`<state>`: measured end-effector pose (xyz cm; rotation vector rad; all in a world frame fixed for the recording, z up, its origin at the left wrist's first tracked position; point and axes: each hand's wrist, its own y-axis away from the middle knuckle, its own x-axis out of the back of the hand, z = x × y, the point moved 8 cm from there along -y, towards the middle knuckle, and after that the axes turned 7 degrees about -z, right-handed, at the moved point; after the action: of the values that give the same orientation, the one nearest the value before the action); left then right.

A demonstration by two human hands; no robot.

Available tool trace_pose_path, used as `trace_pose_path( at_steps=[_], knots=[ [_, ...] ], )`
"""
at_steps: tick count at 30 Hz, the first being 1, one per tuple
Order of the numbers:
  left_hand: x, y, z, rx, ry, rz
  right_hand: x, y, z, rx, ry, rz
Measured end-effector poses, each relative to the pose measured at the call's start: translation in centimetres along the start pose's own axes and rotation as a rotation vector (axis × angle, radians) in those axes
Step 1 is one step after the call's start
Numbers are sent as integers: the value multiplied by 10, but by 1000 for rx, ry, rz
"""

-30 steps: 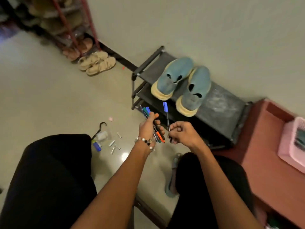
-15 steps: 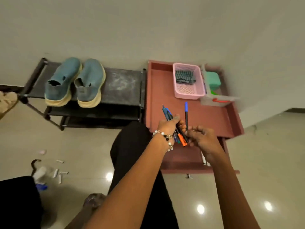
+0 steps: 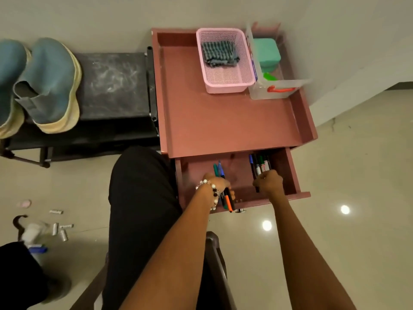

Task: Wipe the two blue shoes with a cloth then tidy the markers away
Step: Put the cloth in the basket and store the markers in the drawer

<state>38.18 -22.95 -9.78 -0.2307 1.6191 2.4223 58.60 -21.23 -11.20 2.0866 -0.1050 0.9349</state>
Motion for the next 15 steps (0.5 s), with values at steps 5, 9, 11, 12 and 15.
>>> trace_pose_path(
  at_steps=[5, 9, 11, 12, 15],
  knots=[
    [1, -20, -1, 21, 21, 36, -27, -46, 7, -44, 238, 9],
    [7, -33, 1, 34, 32, 70, -31, -54, 25, -154, 249, 56],
    [11, -38, 3, 18, 16, 96, -24, -50, 22, -158, 222, 115],
    [14, -41, 5, -1, -11, 122, -21, -46, 14, -125, 183, 134],
    [18, -46, 9, -49, -72, 178, -29, -22, -9, 36, -216, -31]
  ],
)
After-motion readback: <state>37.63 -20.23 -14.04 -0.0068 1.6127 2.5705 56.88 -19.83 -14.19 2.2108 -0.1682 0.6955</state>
